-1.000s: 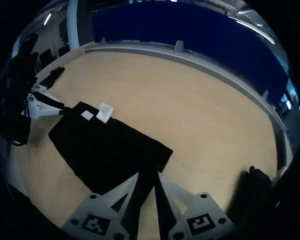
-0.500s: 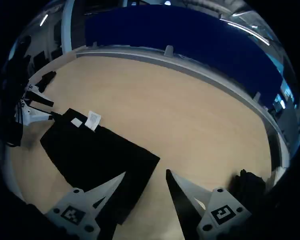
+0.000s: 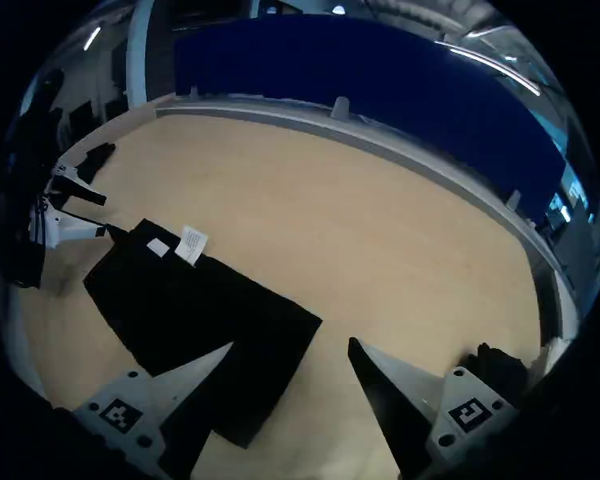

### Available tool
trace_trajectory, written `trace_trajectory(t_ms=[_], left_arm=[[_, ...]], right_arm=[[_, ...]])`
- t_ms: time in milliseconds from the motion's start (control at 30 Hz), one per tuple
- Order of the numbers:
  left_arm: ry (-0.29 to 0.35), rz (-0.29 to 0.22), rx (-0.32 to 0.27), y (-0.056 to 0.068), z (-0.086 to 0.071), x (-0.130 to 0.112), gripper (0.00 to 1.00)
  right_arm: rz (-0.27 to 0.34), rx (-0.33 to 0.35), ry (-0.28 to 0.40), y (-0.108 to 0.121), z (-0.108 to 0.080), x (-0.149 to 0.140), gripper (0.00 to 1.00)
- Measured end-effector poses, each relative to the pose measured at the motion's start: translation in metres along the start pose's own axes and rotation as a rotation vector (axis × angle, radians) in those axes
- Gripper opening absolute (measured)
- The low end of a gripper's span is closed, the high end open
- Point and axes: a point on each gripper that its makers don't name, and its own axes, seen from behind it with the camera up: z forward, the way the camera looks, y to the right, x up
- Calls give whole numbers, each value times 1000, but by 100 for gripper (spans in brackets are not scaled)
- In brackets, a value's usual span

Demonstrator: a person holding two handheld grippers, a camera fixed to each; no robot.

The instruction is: Fold towel

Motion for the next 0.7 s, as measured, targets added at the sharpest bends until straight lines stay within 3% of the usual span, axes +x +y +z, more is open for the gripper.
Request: trace_trajectory(t_ms=[300, 500, 700], left_arm=[[8, -38, 54, -17, -27, -17, 98], [6, -52, 93, -27, -50, -38, 97], [2, -103, 128, -35, -72, -62, 97]], right_arm=[[-29, 38, 18, -24, -3, 13, 100], [-53, 79, 22, -50, -3, 20, 100], [-80, 130, 22, -83, 0, 22, 100]])
